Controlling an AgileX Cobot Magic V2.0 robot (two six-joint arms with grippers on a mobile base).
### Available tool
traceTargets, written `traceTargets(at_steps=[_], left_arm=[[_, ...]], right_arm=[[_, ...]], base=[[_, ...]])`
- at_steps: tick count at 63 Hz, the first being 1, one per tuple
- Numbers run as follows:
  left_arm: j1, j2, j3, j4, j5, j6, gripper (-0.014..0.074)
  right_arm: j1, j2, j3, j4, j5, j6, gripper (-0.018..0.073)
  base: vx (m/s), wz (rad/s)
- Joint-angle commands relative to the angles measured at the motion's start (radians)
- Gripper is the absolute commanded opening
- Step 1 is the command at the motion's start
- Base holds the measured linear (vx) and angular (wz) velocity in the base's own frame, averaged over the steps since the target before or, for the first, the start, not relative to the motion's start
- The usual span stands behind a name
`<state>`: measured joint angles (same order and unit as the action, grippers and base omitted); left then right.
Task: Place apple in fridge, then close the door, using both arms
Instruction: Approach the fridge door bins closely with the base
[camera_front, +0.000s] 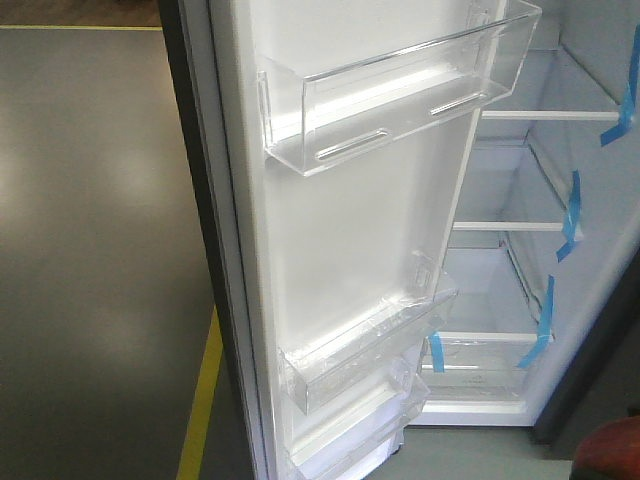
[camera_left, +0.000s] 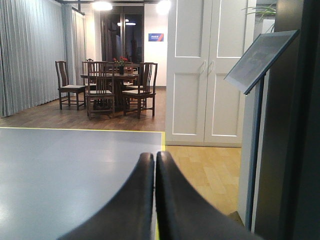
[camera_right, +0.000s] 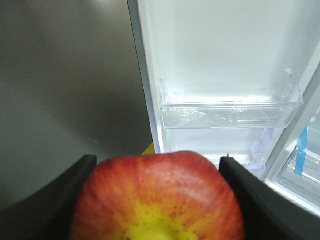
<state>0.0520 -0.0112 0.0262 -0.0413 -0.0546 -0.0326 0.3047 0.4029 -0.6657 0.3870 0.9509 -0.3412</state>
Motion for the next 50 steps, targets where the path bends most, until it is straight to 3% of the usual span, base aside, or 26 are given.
traceTargets(at_steps=[1, 50], left_arm=[[-0.002, -0.016, 0.028, -0.006, -0.075, -0.01, -0.0006], [-0.002, -0.016, 0.028, -0.006, -0.075, -0.01, -0.0006]], right_arm=[[-0.002, 0.007, -0.026, 0.018, -0.069, -0.006, 0.0379], [-0.002, 0.007, -0.026, 0.018, -0.069, -0.006, 0.0379]], base=[[0.08, 0.01], [0.04, -0.01]])
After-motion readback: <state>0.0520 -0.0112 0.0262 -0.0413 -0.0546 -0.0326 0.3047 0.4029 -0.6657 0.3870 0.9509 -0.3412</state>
